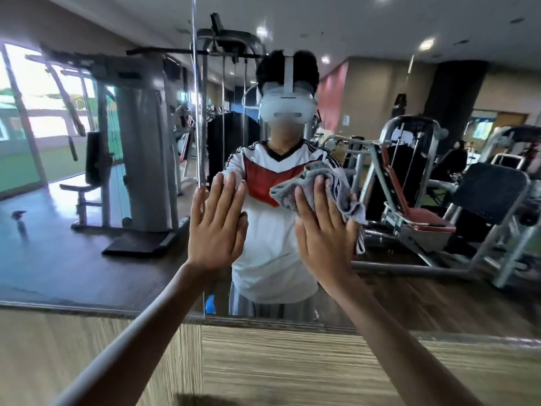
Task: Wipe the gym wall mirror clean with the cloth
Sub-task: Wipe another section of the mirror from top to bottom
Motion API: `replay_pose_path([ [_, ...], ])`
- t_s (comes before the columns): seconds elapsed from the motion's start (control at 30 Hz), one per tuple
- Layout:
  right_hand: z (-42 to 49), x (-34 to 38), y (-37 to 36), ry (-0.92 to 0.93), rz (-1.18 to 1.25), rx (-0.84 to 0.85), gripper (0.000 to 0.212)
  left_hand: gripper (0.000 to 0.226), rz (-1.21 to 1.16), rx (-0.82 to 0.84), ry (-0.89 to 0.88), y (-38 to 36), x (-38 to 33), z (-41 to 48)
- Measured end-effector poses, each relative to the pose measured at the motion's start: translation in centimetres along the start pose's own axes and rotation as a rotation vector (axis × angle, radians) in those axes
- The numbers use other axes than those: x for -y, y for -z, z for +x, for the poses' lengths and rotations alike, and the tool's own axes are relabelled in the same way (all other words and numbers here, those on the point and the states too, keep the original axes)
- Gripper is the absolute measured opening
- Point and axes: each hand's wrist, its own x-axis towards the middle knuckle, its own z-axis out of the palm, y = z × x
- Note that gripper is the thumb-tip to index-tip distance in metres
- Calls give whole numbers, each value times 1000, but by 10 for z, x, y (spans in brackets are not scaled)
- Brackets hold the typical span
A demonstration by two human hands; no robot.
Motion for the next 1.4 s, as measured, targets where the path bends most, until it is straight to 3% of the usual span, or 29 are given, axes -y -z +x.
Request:
replay_pose_path([
  [0.1, -37, 22, -14, 157, -8, 10, 49, 53, -26, -2, 35, -1, -5, -12],
  [0.2, -113, 6, -22, 520, -68, 233, 52, 55, -67, 50, 64, 1, -11, -37],
  [0.27, -137, -26, -14, 657, -106, 328, 60, 57, -72, 96, 55, 1, -13, -58],
  [0.37, -106, -46, 0, 517, -101, 239, 59, 61, -54, 145, 24, -3, -19, -76],
  [0.47, -70, -17, -3, 211, -19, 88, 48, 60, -83, 152, 72, -4, -28, -78],
  [0.53, -69, 8, -10, 162, 22, 56, 48, 61, -86, 165, 80, -3, -30, -81],
  [0.67, -124, 26, -23, 415, 64, 182, 53, 60, -91, 214, 48, -1, -25, -102],
  [0.8, -169, -39, -14, 713, -44, 328, 61, 56, -100, 234, 33, 7, -21, -114],
  [0.87, -151, -77, 2, 710, -52, 302, 54, 57, -95, 246, 22, 8, -20, -114],
  [0.93, -119, -89, 13, 571, -18, 241, 49, 57, -81, 244, 33, 6, -23, -112],
  [1.03, -86, -52, 9, 285, 27, 150, 49, 56, -81, 220, 102, 4, -34, -110],
  [1.1, -86, -18, -2, 242, 69, 148, 51, 53, -88, 203, 132, 3, -36, -109],
  [1.23, -131, 14, -22, 524, 84, 254, 54, 51, -82, 192, 92, 3, -26, -108],
  [1.33, -171, -19, -20, 684, 61, 425, 76, 52, -82, 204, 77, 6, -21, -108],
  [1.4, -171, -53, -10, 740, -15, 379, 84, 50, -84, 213, 81, 7, -21, -107],
])
